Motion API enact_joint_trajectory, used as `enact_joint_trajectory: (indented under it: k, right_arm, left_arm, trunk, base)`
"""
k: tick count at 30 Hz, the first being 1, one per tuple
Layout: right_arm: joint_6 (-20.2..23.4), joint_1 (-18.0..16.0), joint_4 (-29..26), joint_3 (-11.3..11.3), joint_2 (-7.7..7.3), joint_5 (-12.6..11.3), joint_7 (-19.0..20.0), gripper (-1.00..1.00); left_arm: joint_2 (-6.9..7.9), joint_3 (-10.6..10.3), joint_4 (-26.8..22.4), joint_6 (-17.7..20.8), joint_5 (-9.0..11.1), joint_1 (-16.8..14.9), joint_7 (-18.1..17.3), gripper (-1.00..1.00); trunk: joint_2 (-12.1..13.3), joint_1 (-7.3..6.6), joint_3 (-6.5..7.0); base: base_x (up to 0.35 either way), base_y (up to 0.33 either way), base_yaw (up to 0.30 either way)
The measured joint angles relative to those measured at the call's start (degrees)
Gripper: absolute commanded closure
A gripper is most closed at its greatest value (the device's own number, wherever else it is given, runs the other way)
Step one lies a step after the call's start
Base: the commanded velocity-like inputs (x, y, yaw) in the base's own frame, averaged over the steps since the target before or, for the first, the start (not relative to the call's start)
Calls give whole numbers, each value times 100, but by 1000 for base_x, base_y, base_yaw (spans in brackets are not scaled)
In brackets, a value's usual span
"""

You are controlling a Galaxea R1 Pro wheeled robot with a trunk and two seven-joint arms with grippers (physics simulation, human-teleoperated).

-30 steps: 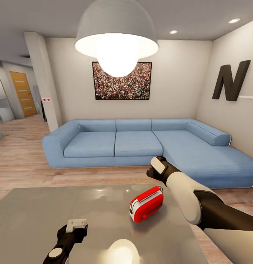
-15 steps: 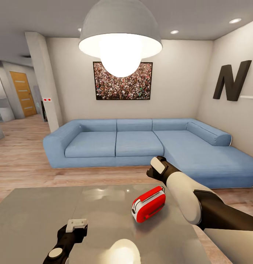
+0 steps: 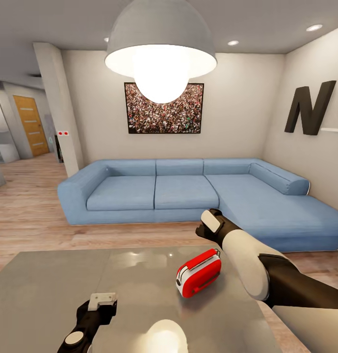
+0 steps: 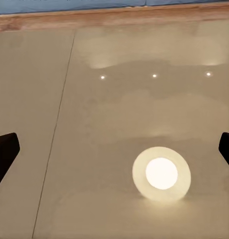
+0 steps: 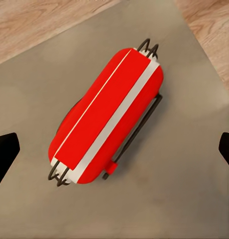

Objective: Turn on the radio receiver that's on the table in the living room.

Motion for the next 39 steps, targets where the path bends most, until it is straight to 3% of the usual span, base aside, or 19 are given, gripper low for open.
enact_joint_trajectory:
  k: [6,16,23,39]
  right_arm:
    - [-8,0,0,130,0,0,2,-100]
    - [-48,0,3,137,0,-20,-1,-100]
    - [-375,0,23,133,0,-44,-6,-100]
    - [-396,0,88,142,0,-36,2,-100]
  left_arm:
    - [8,-2,0,5,0,0,0,-100]
    - [4,2,0,-20,0,0,-8,-100]
    - [17,2,0,-26,57,0,-42,-100]
    - [29,7,0,-18,59,0,-62,-100]
  trunk:
    - [0,0,0]
    - [0,0,0]
    - [0,0,0]
    - [0,0,0]
  base:
    - [0,132,0]
    - [0,15,0]
    - [0,0,0]
    - [0,58,0]
